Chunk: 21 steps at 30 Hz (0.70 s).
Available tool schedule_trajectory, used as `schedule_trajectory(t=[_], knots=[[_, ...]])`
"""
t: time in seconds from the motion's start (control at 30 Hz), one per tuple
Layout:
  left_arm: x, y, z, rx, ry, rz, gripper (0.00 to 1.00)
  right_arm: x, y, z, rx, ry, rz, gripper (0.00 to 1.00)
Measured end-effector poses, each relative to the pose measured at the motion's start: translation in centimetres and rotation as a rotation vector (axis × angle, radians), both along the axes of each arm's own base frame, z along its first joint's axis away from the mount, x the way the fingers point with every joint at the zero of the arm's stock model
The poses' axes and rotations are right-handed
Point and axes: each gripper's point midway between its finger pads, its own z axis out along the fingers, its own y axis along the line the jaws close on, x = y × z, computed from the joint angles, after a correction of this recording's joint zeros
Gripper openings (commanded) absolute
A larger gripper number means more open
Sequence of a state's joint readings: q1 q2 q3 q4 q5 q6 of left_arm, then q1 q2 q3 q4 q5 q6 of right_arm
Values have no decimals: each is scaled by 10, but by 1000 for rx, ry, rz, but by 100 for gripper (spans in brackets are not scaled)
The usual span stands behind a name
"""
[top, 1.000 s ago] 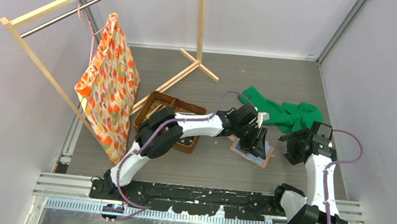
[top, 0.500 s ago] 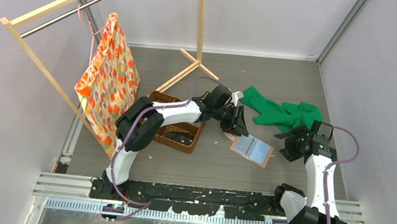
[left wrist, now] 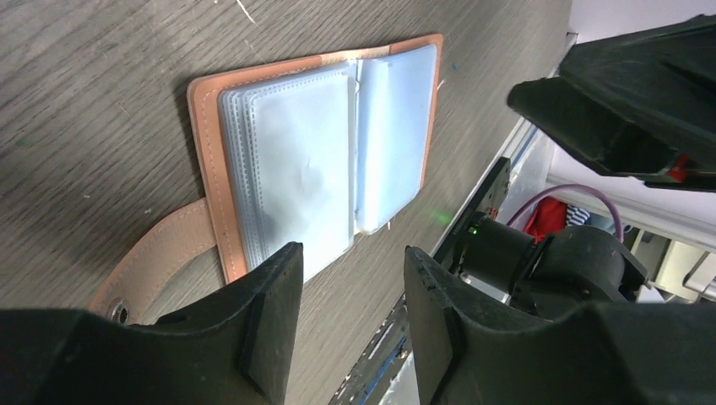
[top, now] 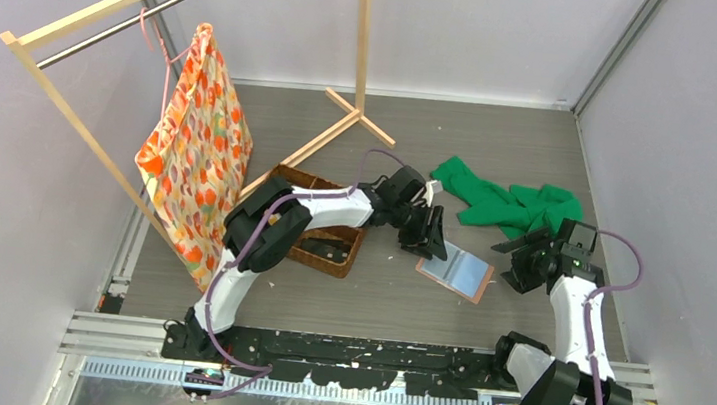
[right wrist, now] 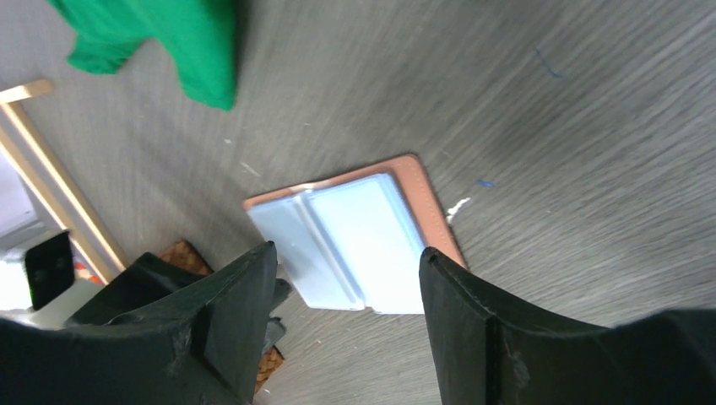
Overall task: Take the credit cards out of the card holder
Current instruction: Remove the credit card from the card holder.
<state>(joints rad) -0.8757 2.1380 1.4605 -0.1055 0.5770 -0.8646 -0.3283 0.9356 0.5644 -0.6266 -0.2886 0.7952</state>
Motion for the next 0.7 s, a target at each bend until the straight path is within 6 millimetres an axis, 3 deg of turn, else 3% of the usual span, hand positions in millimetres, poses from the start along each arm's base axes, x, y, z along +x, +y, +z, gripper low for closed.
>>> schedule_trajectory(t=[0.2, 0.7], knots=[[-2, 2, -4, 31, -23, -11, 49, -15, 5, -36, 36, 111, -2, 67], [-3, 0, -8, 142, -169, -48, 50, -16, 5, -46, 35, 117, 2, 67]])
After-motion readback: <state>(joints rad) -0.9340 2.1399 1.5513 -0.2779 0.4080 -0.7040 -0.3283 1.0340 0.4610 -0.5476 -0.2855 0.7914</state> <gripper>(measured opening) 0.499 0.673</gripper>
